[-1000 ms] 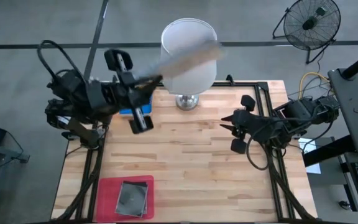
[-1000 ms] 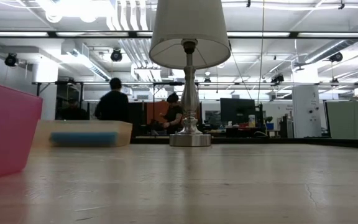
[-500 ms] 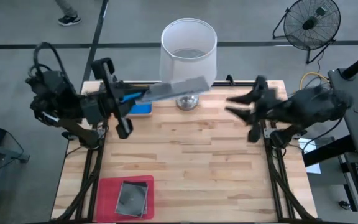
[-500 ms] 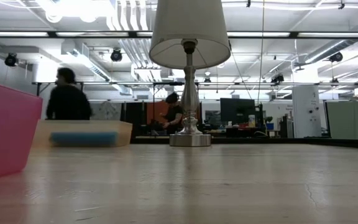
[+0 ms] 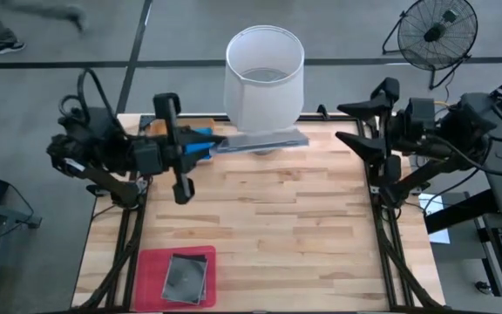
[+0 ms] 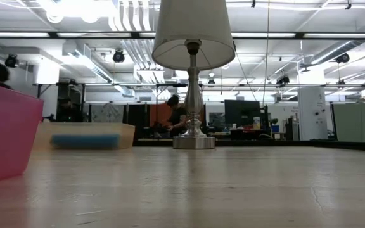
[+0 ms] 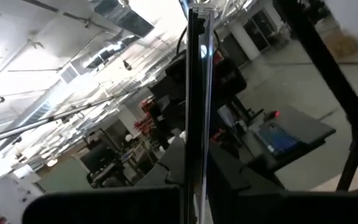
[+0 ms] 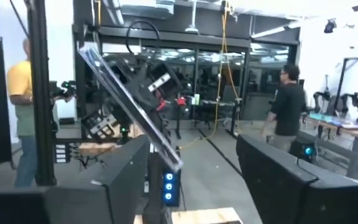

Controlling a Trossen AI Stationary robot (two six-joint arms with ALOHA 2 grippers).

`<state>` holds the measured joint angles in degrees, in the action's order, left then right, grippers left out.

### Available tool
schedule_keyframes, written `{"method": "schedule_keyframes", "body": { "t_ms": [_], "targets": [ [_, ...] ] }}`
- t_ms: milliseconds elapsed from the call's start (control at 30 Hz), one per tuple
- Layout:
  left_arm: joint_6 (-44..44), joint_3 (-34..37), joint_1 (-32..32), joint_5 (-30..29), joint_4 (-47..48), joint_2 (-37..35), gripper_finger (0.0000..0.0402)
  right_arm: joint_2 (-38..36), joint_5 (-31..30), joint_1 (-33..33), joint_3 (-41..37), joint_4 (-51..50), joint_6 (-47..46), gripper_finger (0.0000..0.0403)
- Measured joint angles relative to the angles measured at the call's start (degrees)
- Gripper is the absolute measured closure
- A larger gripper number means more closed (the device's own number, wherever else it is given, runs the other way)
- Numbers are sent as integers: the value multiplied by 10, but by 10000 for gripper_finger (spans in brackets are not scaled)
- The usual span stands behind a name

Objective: Pick & place jewel cases by type
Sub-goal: Put the black cd case into the pink bin

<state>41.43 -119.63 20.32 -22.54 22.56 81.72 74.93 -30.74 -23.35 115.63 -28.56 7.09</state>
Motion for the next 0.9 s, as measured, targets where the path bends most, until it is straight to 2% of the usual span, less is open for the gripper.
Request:
{"method": "schedule_keyframes", "body": {
  "t_ms": [333, 533, 900],
  "targets": [
    [-53, 0, -2, 9, -26, 25, 396, 61, 19, 0, 67, -65, 51, 121],
    [-87, 0, -2, 9, -26, 28, 396, 89, 25, 0, 105, -100, 51, 119],
    [-118, 0, -3, 5, -22, 47, 396, 110, 43, 0, 115, -105, 45, 124]
  ]
}}
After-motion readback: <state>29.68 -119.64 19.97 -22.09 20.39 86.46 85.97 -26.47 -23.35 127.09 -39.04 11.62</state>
